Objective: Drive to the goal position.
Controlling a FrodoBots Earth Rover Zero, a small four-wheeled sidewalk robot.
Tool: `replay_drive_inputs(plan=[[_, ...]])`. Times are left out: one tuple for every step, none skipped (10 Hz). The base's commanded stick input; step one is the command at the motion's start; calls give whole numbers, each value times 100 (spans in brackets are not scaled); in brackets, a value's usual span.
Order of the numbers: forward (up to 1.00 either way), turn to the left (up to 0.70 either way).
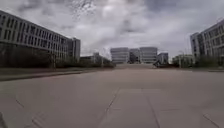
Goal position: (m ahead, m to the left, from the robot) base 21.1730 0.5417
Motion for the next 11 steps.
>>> replay_drive_inputs(plan=[[100, 0], [100, 0], [100, 0], [100, 0], [100, 0], [100, 0], [100, -29], [100, -39], [100, -9], [100, 0], [100, 0]])
